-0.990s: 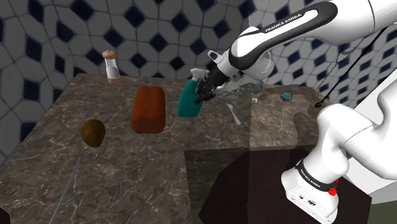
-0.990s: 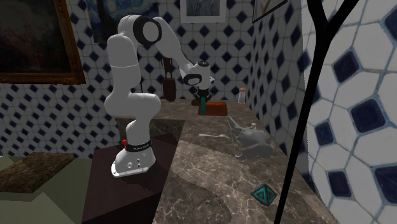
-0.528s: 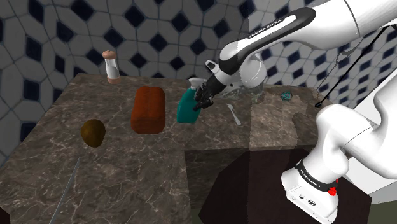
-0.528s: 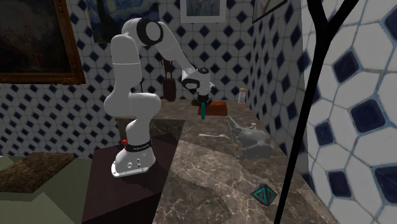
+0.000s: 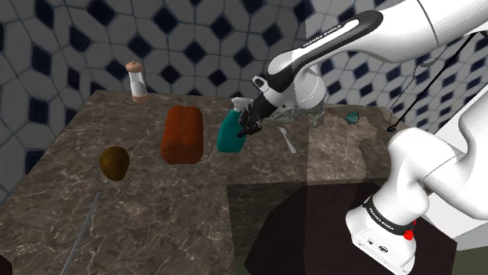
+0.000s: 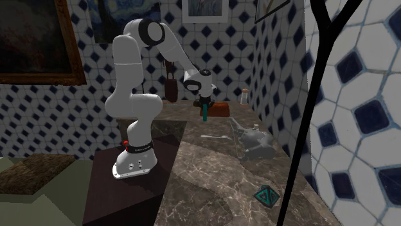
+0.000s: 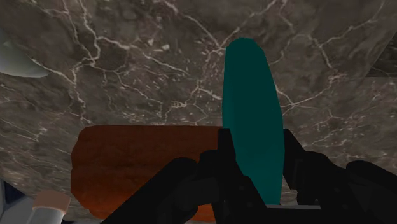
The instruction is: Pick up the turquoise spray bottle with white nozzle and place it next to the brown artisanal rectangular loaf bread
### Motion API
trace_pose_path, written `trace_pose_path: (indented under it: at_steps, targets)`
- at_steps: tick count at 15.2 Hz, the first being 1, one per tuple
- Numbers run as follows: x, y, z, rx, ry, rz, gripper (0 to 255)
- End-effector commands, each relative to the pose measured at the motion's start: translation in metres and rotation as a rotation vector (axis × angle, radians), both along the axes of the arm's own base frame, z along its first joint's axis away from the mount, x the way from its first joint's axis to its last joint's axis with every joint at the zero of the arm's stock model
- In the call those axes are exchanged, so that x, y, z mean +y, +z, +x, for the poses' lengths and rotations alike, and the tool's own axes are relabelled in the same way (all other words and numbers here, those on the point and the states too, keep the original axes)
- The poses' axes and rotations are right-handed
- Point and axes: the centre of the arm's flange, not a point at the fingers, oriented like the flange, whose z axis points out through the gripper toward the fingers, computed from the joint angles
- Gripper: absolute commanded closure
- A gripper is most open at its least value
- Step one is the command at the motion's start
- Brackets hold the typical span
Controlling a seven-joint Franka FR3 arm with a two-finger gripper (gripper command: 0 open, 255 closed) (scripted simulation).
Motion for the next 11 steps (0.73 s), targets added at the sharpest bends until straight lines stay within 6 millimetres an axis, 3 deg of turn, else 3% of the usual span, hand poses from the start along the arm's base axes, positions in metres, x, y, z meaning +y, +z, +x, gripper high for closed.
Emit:
trace_pose_path:
  at_steps: [1, 6, 10, 11]
  targets:
    - [0.0, 0.0, 0.0, 0.0, 0.0, 0.0, 0]
    - [0.0, 0.0, 0.0, 0.0, 0.0, 0.0, 0]
    - [-0.022, 0.043, -0.013, 0.0, 0.0, 0.0, 0]
    - [-0.022, 0.043, -0.013, 0.0, 0.0, 0.0, 0]
